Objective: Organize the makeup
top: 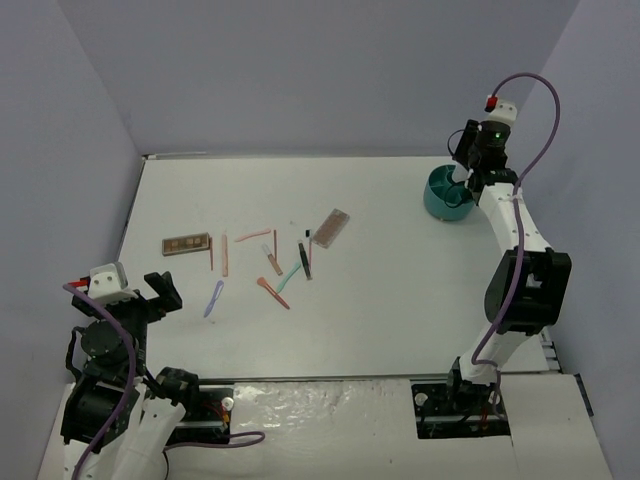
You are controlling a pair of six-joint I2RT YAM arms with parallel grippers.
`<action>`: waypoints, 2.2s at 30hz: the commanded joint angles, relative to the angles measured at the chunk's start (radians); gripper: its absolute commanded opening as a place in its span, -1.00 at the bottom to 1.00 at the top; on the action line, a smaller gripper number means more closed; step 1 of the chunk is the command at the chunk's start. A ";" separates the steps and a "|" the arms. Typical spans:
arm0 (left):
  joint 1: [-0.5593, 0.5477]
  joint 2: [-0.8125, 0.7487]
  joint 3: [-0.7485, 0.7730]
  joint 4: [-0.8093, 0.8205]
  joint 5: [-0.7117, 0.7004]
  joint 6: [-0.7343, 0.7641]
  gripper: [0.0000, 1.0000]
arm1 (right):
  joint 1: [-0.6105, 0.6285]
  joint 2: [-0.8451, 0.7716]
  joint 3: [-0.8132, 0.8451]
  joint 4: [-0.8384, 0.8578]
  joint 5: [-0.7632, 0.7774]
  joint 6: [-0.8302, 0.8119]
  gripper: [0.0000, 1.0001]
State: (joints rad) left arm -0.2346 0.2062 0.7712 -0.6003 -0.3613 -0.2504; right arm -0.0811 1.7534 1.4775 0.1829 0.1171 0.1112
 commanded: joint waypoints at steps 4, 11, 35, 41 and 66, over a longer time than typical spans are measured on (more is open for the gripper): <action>-0.002 0.020 0.016 0.066 0.013 0.002 0.94 | -0.012 0.020 0.089 0.147 -0.027 -0.013 -1.00; -0.002 0.025 0.016 0.068 0.015 0.003 0.94 | -0.012 0.070 0.077 0.157 -0.040 -0.030 -1.00; -0.002 0.021 0.012 0.065 0.015 0.003 0.94 | -0.013 0.115 -0.012 0.198 -0.064 -0.053 0.40; -0.002 0.018 0.013 0.062 0.015 0.000 0.94 | -0.013 0.035 -0.010 0.153 -0.083 -0.053 0.77; 0.000 0.044 0.010 0.056 0.016 -0.006 0.94 | 0.730 -0.227 -0.362 0.038 0.054 0.109 0.62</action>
State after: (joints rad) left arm -0.2345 0.2146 0.7616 -0.5999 -0.3517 -0.2504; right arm 0.5763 1.4717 1.0930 0.1636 0.0694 0.1540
